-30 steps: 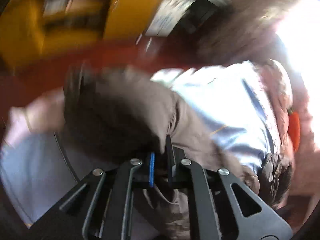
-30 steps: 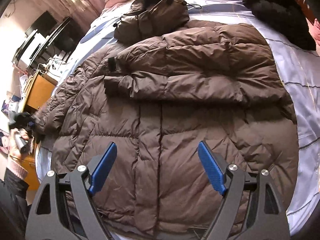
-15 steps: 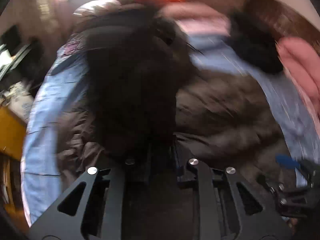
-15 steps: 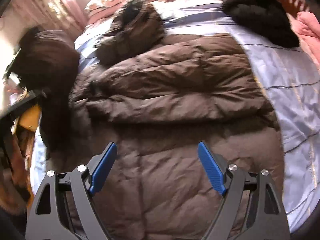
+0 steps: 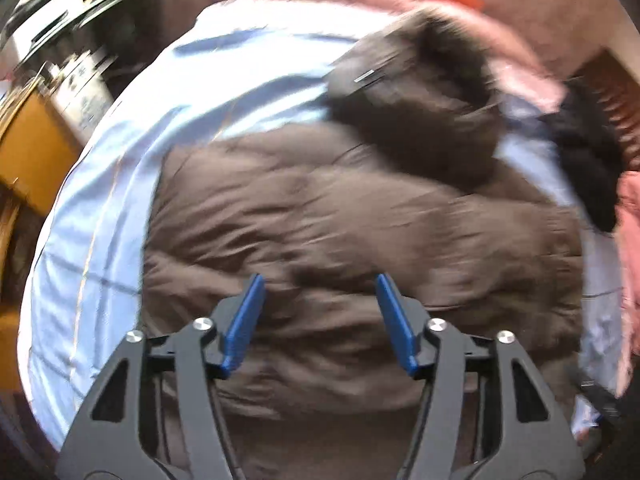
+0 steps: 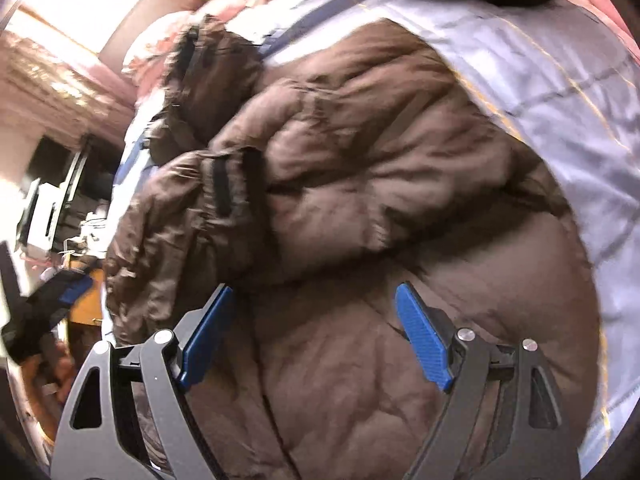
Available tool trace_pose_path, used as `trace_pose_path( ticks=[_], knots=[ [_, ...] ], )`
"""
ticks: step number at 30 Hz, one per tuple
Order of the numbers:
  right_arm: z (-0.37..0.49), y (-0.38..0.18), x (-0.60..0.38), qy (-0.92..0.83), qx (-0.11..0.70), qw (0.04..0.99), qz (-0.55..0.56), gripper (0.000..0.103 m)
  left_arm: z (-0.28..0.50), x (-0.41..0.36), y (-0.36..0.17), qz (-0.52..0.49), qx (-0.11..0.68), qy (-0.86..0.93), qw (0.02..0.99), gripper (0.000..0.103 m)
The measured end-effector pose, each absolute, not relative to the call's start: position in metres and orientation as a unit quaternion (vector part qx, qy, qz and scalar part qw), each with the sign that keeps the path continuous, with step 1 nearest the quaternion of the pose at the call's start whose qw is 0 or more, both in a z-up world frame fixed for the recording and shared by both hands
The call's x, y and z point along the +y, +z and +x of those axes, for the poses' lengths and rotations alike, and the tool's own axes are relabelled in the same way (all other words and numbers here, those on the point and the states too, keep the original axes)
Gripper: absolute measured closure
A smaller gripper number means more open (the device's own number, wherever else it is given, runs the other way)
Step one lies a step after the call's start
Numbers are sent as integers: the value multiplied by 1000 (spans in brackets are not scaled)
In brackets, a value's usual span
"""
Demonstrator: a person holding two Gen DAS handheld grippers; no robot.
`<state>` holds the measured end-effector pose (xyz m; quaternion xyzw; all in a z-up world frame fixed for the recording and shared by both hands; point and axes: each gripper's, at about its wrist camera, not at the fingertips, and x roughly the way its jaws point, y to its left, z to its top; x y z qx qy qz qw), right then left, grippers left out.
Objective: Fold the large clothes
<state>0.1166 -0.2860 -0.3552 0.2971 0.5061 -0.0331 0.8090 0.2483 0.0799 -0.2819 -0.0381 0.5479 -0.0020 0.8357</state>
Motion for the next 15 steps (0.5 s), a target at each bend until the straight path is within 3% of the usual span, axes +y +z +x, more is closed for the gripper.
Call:
trace_pose_path(
  ticks=[5, 11, 15],
  knots=[
    [158, -362, -237, 0, 502, 826, 255, 20, 256, 109, -322, -44, 590, 25, 805, 45],
    [242, -380, -185, -22, 525, 819, 231, 35, 268, 114, -334, -35, 593, 63, 802, 42],
    [297, -390, -167, -47, 531, 832, 154, 32, 278, 125, -339, -43, 587, 77, 805, 37]
  ],
)
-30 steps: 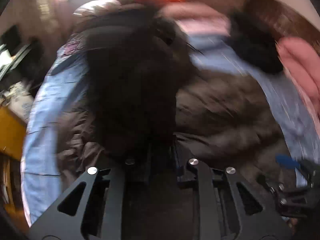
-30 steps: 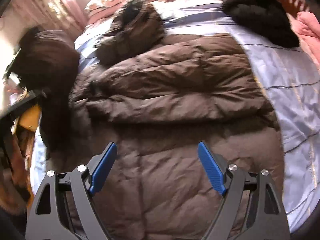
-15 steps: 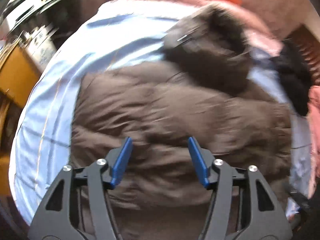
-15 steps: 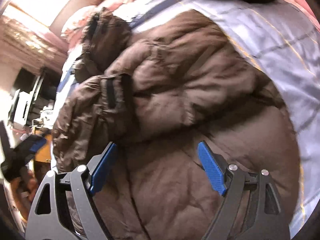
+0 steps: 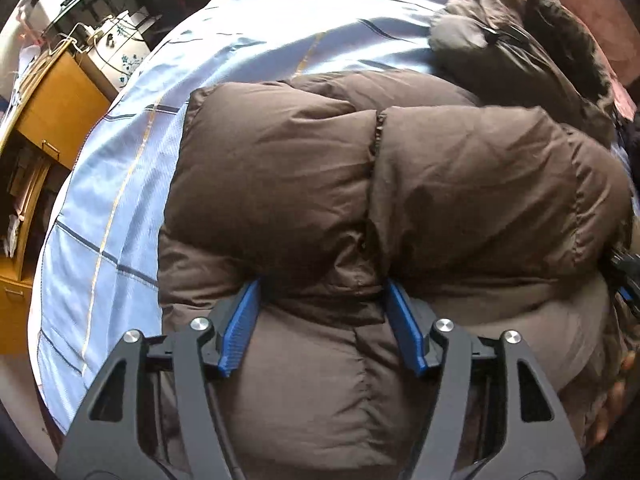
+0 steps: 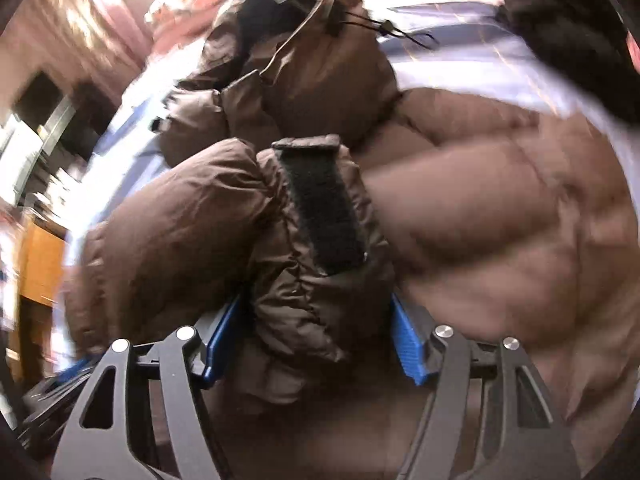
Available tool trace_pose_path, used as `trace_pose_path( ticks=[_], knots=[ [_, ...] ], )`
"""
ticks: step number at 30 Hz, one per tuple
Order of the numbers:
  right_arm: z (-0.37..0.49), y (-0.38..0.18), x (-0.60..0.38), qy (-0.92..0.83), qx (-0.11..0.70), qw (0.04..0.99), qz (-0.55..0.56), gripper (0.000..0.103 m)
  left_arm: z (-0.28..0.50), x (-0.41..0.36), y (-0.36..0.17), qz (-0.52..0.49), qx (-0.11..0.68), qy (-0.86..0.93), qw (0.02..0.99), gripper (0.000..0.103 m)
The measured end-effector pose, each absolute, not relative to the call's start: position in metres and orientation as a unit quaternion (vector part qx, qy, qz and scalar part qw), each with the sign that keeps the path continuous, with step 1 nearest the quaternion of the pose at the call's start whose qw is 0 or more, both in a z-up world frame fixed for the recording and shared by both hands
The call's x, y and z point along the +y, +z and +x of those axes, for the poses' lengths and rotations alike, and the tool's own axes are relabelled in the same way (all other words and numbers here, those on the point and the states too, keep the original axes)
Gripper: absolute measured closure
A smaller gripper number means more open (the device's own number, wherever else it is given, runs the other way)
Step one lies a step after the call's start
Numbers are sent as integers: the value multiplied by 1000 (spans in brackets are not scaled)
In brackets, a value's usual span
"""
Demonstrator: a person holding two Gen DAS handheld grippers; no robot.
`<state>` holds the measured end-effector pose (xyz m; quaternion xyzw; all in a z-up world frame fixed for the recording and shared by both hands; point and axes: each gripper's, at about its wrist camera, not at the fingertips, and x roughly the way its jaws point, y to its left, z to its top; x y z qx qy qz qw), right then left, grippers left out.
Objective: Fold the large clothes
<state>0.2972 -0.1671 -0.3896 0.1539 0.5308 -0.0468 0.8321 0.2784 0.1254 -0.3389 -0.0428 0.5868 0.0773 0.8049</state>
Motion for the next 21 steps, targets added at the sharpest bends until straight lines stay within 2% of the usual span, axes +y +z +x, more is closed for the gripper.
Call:
trace_pose_path(
  ticks=[3, 6, 11, 13, 15, 17, 18, 21],
  knots=[
    [313, -415, -173, -54, 551, 814, 177, 19, 287, 133, -347, -47, 589, 87, 802, 34],
    [309, -409, -171, -39, 552, 819, 151, 19, 288, 136, -341, -66, 595, 96, 795, 34],
    [259, -351, -180, -15, 516, 852, 92, 19, 266, 131, -293, -70, 567, 76, 817, 36],
    [225, -337, -179, 16, 528, 848, 45, 24, 253, 118, -275, -39, 551, 53, 832, 36],
    [202, -339, -179, 24, 546, 838, 9, 42, 243, 99, -271, -3, 549, 30, 835, 36],
    [176, -349, -192, 9, 558, 830, -26, 51, 238, 77, -288, 50, 565, 12, 824, 37],
    [169, -354, -200, -1, 556, 831, -33, 51, 238, 70, -302, 74, 576, 10, 814, 40],
    [157, -382, -233, -43, 560, 828, 4, 51, 243, 61, -340, 116, 603, 19, 789, 40]
  ],
)
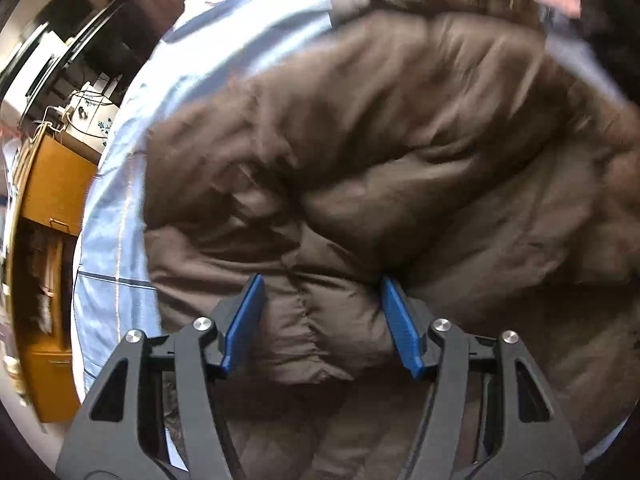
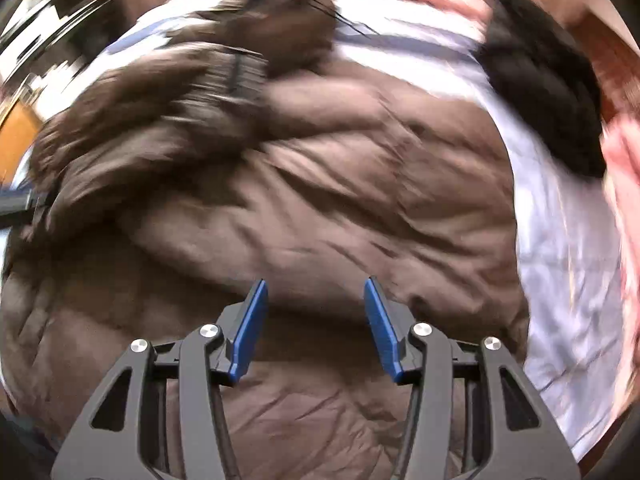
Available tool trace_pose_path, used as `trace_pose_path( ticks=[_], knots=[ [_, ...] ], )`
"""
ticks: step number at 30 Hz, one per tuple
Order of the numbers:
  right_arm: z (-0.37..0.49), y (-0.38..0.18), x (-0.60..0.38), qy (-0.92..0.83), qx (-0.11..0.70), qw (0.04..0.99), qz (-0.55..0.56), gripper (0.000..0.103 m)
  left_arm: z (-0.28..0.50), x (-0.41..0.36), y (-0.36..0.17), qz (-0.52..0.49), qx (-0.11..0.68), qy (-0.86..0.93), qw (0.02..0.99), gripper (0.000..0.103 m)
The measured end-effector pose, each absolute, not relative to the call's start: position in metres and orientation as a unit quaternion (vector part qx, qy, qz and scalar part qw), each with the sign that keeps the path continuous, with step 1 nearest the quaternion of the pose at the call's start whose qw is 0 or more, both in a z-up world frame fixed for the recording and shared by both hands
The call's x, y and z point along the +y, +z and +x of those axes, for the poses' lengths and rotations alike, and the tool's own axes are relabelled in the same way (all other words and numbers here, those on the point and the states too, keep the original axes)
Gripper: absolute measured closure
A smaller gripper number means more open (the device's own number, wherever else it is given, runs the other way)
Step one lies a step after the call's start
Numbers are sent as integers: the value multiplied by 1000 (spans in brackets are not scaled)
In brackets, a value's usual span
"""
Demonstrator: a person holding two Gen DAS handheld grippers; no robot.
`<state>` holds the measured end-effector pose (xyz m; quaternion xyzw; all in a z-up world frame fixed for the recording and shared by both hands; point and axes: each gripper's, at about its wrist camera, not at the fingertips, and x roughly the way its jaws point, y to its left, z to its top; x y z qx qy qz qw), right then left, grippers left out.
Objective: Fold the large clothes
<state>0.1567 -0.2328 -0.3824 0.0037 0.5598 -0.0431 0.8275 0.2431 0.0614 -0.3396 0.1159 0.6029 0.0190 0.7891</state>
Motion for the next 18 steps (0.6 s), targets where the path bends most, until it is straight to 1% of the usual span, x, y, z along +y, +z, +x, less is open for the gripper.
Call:
trace_pose_path(
  ticks=[2, 4, 6, 8, 9, 11, 12, 14, 15, 16, 18],
  knots=[
    [167, -411, -249, -56, 582, 810, 36, 51, 247, 60, -354, 130, 609, 27, 782, 36],
    [168, -419, -251, -54, 582, 811, 39, 51, 248, 58, -355, 138, 608, 30, 781, 36],
    [165, -411, -248, -46, 586, 808, 35, 51, 244, 61, -339, 124, 605, 29, 786, 36],
    [158, -386, -251, -16, 584, 809, 69, 51, 239, 67, -322, 106, 591, 20, 799, 34],
    [152, -374, -255, -12, 576, 814, 75, 46, 234, 75, -309, 101, 580, 24, 808, 30],
    [136, -343, -272, -39, 553, 830, 63, 35, 226, 89, -298, 90, 575, 35, 812, 29],
    [129, -334, -282, -56, 548, 832, 64, 35, 221, 101, -294, 67, 582, 33, 810, 29],
    [115, -327, -306, -78, 560, 821, 83, 35, 209, 115, -294, 32, 599, 9, 800, 29],
    [108, -327, -311, -79, 565, 816, 94, 38, 204, 118, -298, 28, 608, 4, 794, 29],
    [100, -330, -316, -78, 573, 809, 106, 41, 196, 122, -306, 31, 624, 4, 781, 30],
    [87, -344, -315, -63, 605, 784, 122, 51, 179, 124, -322, 41, 652, 4, 757, 34]
  ],
)
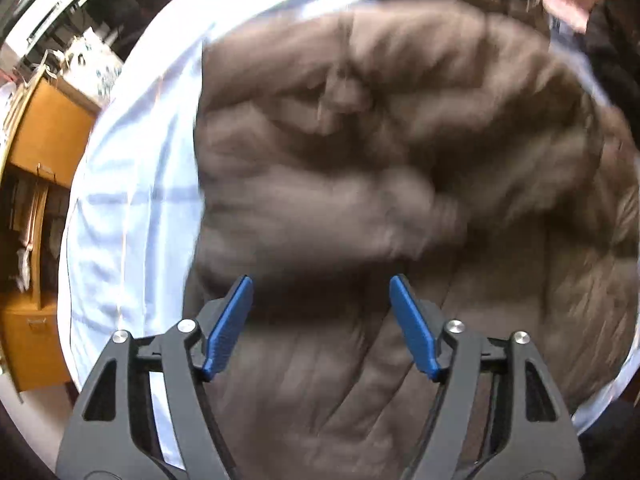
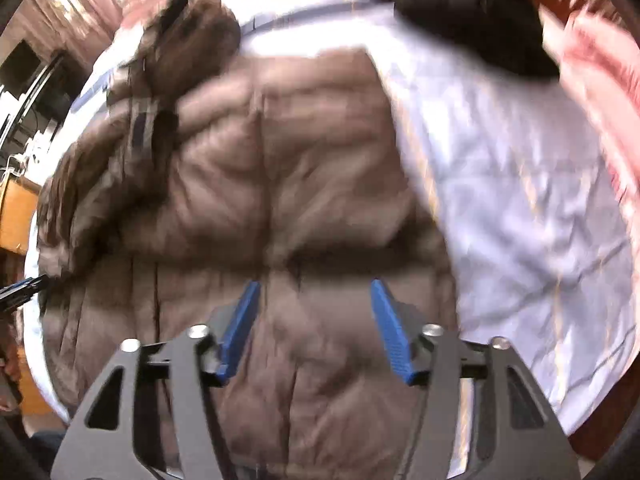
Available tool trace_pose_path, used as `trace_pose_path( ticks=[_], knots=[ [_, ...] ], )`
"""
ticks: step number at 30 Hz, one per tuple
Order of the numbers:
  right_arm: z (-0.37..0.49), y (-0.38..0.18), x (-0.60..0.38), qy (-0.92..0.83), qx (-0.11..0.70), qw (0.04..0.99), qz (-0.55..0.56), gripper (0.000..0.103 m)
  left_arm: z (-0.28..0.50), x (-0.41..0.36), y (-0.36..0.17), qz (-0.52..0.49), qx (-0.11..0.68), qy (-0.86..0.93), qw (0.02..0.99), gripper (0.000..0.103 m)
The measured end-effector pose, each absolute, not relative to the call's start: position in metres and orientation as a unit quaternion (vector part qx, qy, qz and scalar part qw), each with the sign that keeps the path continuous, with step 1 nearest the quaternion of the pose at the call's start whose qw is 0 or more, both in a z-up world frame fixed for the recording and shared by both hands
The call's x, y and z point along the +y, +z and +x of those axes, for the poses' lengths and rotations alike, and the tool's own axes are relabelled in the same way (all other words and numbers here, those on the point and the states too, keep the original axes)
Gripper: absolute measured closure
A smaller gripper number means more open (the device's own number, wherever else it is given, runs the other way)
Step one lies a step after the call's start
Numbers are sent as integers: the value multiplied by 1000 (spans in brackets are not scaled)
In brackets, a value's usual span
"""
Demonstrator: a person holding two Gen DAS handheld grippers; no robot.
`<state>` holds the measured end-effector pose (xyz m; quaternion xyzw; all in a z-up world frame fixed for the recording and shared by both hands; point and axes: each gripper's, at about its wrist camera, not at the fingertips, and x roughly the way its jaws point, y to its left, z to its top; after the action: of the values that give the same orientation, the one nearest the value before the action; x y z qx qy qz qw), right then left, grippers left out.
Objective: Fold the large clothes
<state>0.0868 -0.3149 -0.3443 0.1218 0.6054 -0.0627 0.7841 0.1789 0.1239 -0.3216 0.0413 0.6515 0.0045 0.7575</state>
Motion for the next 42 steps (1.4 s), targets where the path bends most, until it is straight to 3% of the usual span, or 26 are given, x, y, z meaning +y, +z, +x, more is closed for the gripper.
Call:
trace_pose_path(
  ticks=[4, 8, 12, 16, 23, 29, 33, 38, 40, 42],
  knots=[
    [52, -387, -255, 5, 680, 731, 60, 55, 144, 99, -337, 68, 667, -47, 741, 35],
    [37, -426, -212, -1, 694, 718, -54, 55, 126, 61, -374, 188, 670, -44, 716, 33],
    [41, -415, -215, -8, 696, 717, -29, 55, 122, 49, -363, 207, 652, -41, 728, 40],
    [42, -375, -201, 40, 638, 769, -25, 55, 101, 24, -317, 205, 591, -102, 773, 38],
    [40, -424, -180, 41, 682, 729, -42, 52, 80, -18, -374, 290, 632, -117, 709, 34],
    [52, -386, -168, 65, 639, 766, -11, 52, 81, -17, -340, 229, 609, -147, 745, 34],
    [55, -405, -159, 60, 668, 740, -46, 52, 65, -25, -377, 228, 660, -148, 700, 32],
    [57, -401, -152, 59, 667, 741, -51, 50, 58, -51, -347, 245, 606, -153, 741, 34],
    [62, -379, -148, 61, 634, 771, -21, 50, 57, -66, -320, 247, 554, -158, 779, 19],
    [76, -358, -152, 49, 602, 797, -20, 50, 66, -71, -296, 252, 509, -139, 812, 15]
  ],
)
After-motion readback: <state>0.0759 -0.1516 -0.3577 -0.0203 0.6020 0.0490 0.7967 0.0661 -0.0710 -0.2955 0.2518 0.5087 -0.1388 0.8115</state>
